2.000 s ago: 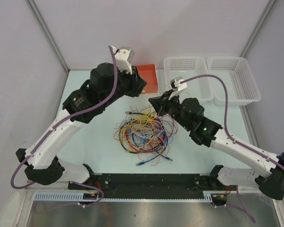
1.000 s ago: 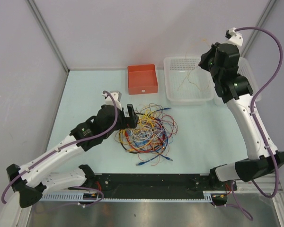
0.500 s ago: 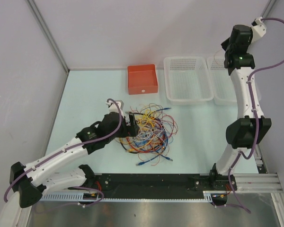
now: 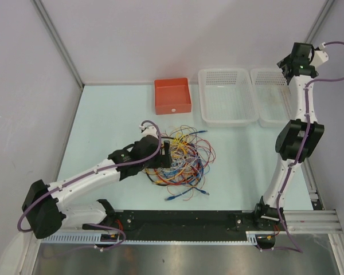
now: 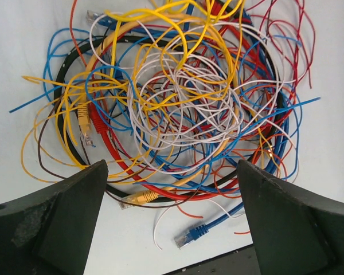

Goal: Untangle the cables

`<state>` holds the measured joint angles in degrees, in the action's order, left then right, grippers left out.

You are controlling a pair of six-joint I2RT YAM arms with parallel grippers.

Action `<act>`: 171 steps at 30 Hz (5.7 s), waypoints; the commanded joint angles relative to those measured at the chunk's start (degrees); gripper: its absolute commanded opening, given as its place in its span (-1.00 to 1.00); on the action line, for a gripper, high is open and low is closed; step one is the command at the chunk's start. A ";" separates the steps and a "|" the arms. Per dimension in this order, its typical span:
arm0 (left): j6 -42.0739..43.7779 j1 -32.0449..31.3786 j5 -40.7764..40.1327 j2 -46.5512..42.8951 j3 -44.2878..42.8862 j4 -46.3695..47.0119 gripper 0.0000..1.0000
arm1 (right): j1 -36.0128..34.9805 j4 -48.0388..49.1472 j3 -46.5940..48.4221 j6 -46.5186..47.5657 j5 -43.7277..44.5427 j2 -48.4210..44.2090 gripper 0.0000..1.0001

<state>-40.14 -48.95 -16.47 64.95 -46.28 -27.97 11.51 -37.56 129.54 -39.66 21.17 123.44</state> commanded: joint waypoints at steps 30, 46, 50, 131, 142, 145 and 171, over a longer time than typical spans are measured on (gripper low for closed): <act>-1.44 7.29 3.90 15.71 -7.40 7.30 0.88 | -54.92 15.32 -67.73 8.99 -5.09 -54.69 0.76; 2.78 7.38 0.84 27.80 -16.83 7.05 -1.00 | -55.45 10.41 -74.34 8.99 -3.06 -71.23 0.75; 7.52 7.38 0.38 12.44 -19.44 3.19 -1.00 | -55.80 10.66 -74.43 8.90 -2.89 -72.55 0.74; 10.96 7.55 7.85 -9.04 -24.75 1.75 0.94 | -71.18 18.32 -49.30 26.47 6.60 -75.19 -1.00; 5.26 7.47 12.52 -8.52 -13.49 4.69 0.83 | -64.10 16.12 -36.21 34.57 20.84 -66.58 -1.00; 2.45 7.03 9.97 -10.10 -10.77 4.49 0.82 | -55.13 12.87 -34.01 27.14 13.33 -62.55 -1.00; -0.29 7.02 13.74 -14.59 4.27 9.86 0.82 | -5.72 24.38 -5.00 7.76 7.41 -23.34 -1.00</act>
<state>-40.21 -41.76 -4.05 49.12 -42.54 -21.50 1.85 -15.16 121.56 -28.49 27.92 96.47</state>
